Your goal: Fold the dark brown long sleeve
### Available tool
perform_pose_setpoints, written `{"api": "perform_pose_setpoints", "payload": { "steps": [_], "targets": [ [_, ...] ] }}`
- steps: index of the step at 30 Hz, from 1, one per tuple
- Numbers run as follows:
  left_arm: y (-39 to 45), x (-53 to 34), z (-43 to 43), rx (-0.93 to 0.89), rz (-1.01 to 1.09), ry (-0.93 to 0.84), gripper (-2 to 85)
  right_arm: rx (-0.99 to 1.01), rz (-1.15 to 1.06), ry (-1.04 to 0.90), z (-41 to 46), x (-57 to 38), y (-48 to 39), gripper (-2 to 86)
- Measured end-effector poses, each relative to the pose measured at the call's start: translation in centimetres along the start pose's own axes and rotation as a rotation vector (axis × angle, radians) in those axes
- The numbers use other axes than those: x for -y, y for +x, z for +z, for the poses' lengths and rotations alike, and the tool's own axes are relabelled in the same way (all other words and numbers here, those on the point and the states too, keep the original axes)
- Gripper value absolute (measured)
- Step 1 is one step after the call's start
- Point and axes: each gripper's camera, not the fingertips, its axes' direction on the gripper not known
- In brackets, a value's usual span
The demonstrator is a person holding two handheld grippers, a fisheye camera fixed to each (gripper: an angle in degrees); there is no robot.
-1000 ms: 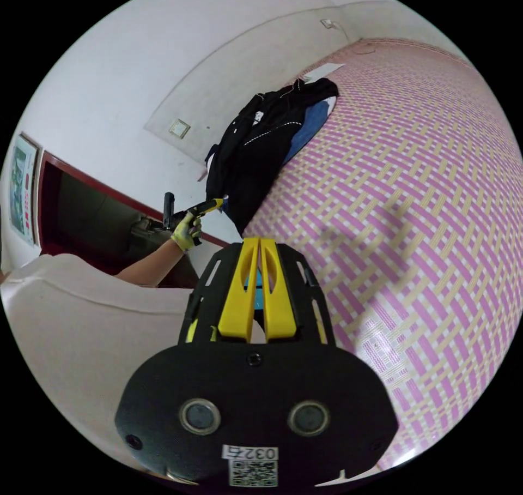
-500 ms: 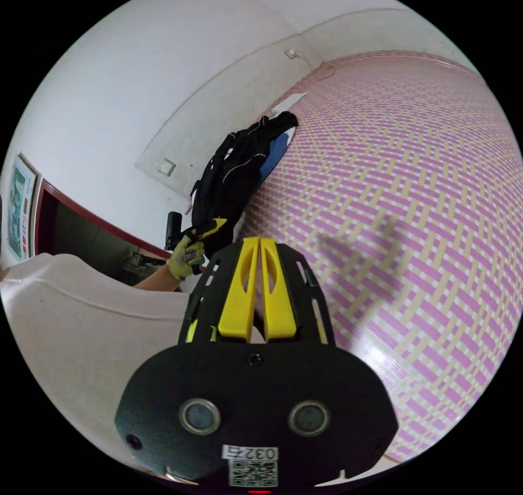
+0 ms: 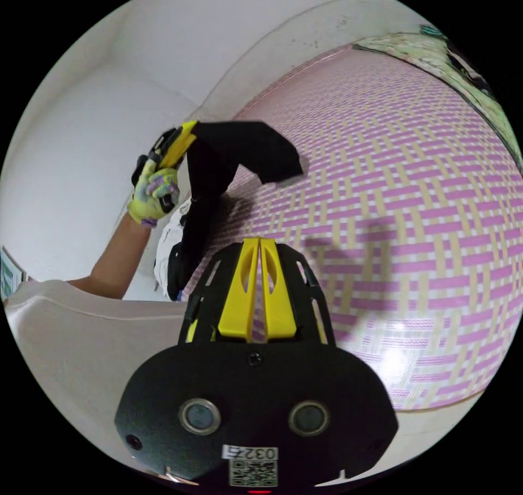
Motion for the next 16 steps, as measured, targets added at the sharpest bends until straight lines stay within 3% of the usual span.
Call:
{"api": "perform_pose_setpoints", "payload": {
  "steps": [5,8,12,16],
  "targets": [
    [2.7,2.9,15.1,-0.174,0.0,-0.199,0.0,-0.043,0.087,0.038,-2.3,-0.2,4.8,-1.0],
    [0.1,0.0,17.0,-0.156,-0.041,-0.281,1.8,-0.074,0.12,0.042,-2.7,0.2,6.8,-1.0],
    [-5.7,-5.2,10.3,-0.142,-0.155,-0.2,1.5,-0.095,0.167,0.019,-2.9,0.1,9.3,-0.9],
    [-7.3,-10.7,-2.6,0.192,-0.154,-0.086,2.4,-0.127,0.203,-0.026,-2.6,0.0,11.3,-0.4]
  ]
}}
